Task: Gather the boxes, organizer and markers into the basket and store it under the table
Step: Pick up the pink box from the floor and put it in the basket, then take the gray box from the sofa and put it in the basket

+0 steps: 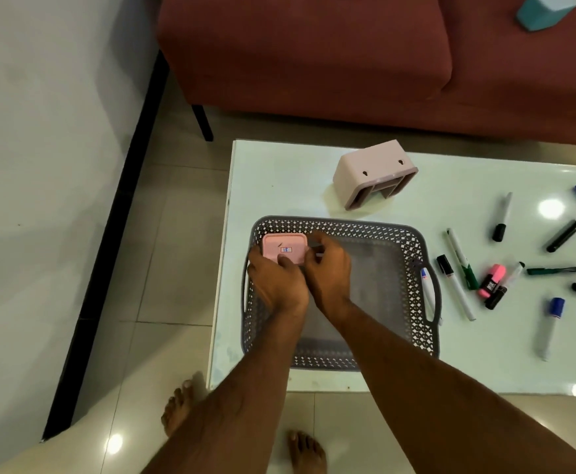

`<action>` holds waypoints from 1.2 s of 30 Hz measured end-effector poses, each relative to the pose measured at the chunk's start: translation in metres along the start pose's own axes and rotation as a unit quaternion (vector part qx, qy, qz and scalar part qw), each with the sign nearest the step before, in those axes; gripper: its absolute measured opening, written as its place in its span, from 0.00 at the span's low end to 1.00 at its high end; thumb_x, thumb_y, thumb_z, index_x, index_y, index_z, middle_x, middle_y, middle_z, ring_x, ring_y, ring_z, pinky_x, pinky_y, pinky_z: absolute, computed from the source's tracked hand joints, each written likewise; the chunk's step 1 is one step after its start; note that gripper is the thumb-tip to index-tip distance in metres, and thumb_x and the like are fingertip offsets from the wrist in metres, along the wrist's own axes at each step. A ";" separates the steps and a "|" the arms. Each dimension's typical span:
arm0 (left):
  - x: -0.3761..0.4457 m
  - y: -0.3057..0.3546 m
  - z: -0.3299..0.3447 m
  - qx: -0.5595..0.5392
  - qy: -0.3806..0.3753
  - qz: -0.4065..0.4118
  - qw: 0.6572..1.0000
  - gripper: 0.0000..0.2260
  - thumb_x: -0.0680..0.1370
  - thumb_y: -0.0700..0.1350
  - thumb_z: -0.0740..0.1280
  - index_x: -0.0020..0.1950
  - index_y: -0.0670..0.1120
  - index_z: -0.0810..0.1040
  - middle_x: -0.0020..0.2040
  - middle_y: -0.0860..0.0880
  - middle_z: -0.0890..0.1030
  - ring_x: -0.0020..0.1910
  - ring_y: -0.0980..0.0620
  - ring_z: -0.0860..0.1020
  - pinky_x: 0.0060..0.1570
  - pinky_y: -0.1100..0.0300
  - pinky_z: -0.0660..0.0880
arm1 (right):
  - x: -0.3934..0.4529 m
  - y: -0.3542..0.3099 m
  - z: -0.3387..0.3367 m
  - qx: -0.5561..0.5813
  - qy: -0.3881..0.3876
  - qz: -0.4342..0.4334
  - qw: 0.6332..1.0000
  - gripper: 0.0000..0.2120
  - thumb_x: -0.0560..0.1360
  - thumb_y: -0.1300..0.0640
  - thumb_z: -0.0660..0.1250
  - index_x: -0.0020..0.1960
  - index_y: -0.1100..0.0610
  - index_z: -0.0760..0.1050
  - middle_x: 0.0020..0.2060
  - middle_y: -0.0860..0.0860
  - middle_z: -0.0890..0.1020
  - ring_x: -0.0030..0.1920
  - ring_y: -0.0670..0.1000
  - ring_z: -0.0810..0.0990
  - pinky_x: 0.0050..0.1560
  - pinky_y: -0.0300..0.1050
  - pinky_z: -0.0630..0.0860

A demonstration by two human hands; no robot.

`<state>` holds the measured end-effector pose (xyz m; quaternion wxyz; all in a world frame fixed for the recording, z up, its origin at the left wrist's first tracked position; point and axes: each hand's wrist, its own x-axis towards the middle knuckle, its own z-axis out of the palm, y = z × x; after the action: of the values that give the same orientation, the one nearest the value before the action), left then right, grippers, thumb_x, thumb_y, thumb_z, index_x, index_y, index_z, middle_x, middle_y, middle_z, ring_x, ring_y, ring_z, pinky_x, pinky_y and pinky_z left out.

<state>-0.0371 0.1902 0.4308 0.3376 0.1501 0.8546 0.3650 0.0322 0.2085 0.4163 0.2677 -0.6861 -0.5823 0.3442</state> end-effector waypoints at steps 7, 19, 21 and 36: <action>0.007 0.039 -0.029 0.035 -0.124 -0.092 0.987 0.29 0.83 0.47 0.65 0.79 0.35 0.59 0.77 0.35 0.69 0.73 0.35 0.72 0.72 0.44 0.72 | -0.005 -0.037 -0.016 -0.122 0.000 -0.035 0.992 0.14 0.80 0.62 0.64 0.64 0.61 0.75 0.61 0.59 0.80 0.60 0.60 0.78 0.58 0.54 0.75; 0.087 0.111 -0.132 0.292 -0.095 0.261 0.915 0.21 0.83 0.52 0.63 0.72 0.42 0.71 0.68 0.42 0.76 0.68 0.43 0.75 0.68 0.49 0.73 | 0.014 -0.120 -0.016 -0.276 -0.007 -0.033 0.961 0.25 0.82 0.57 0.65 0.76 0.64 0.65 0.74 0.61 0.71 0.74 0.60 0.70 0.73 0.55 0.69; 0.117 0.126 -0.151 0.335 -0.040 0.360 0.870 0.24 0.82 0.53 0.65 0.74 0.41 0.70 0.70 0.41 0.76 0.70 0.41 0.74 0.71 0.46 0.71 | 0.028 -0.143 -0.011 -0.303 0.002 -0.051 0.952 0.27 0.82 0.54 0.66 0.77 0.64 0.65 0.74 0.61 0.71 0.74 0.62 0.70 0.72 0.58 0.71; 0.297 0.311 -0.136 0.443 -0.030 0.526 0.726 0.30 0.86 0.53 0.51 0.83 0.38 0.52 0.82 0.37 0.59 0.83 0.40 0.57 0.83 0.45 0.50 | 0.236 -0.279 0.022 -0.336 0.018 -0.100 0.936 0.30 0.84 0.49 0.59 0.80 0.64 0.59 0.79 0.61 0.64 0.79 0.61 0.63 0.78 0.58 0.62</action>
<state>-0.3432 0.4824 0.5865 0.0126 0.7187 0.6927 0.0589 -0.1365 0.4895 0.5796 0.0652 -0.6803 -0.7247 0.0876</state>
